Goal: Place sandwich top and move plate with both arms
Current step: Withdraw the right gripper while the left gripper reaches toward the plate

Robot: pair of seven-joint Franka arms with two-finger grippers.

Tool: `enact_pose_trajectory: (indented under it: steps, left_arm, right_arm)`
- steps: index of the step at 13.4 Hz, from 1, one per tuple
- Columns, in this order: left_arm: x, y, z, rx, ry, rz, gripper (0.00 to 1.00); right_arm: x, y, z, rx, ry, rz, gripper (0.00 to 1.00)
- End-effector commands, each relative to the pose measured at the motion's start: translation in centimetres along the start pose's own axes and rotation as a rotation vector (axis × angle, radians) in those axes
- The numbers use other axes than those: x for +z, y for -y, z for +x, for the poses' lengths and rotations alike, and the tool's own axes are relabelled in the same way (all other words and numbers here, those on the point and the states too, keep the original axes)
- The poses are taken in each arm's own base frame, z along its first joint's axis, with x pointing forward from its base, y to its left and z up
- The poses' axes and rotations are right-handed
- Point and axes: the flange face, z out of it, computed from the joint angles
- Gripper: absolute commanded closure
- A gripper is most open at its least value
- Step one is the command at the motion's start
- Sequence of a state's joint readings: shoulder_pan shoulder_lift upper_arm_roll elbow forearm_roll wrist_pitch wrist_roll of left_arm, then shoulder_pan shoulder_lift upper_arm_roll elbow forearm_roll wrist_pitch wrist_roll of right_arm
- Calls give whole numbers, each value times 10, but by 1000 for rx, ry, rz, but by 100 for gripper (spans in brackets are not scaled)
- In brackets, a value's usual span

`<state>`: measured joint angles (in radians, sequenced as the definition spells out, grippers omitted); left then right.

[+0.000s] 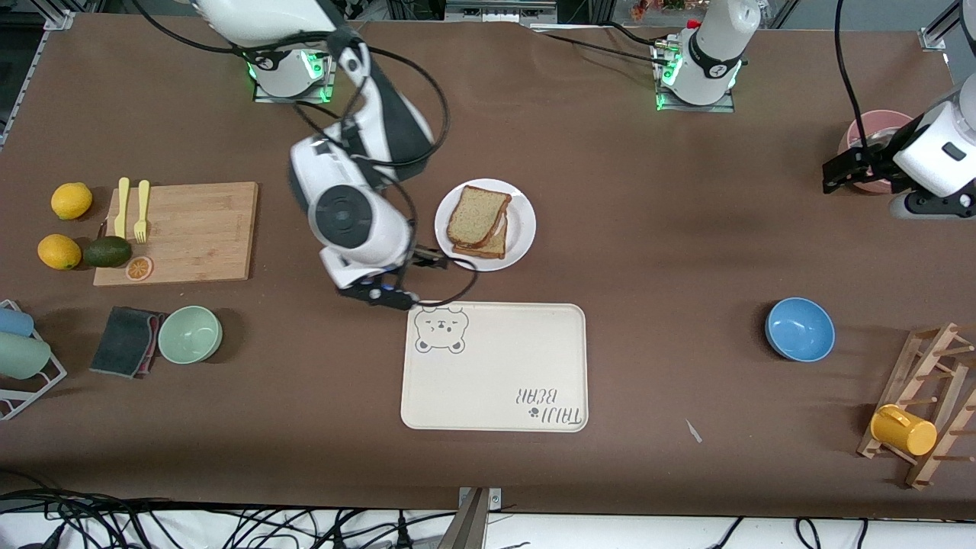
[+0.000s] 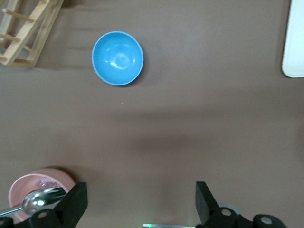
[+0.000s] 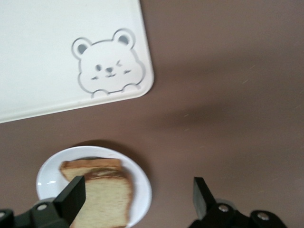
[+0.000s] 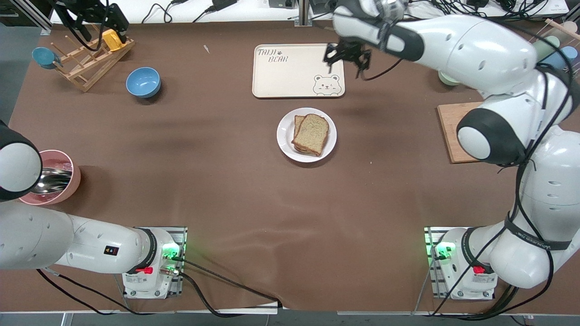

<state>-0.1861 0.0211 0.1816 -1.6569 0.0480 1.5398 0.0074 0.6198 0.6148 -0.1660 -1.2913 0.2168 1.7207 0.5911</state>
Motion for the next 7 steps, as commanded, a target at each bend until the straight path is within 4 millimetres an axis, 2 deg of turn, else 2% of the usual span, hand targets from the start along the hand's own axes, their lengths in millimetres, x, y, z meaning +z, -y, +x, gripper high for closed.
enact_pose_trajectory:
  steps: [1, 3, 5, 7]
  left_arm:
    - [16, -9, 15, 7, -2, -67, 0]
    - [33, -16, 23, 10, -19, -86, 0]
    - [55, -26, 29, 14, -29, -121, 0]
    - [87, -41, 34, 19, -35, -150, 0]
  right_arm:
    - [-32, -75, 25, -115, 61, 0, 0]
    - [-67, -130, 37, -171, 95, 42, 0]
    - [-99, -170, 35, -201, 108, 56, 0]
    - [-133, -198, 25, -224, 72, 62, 0]
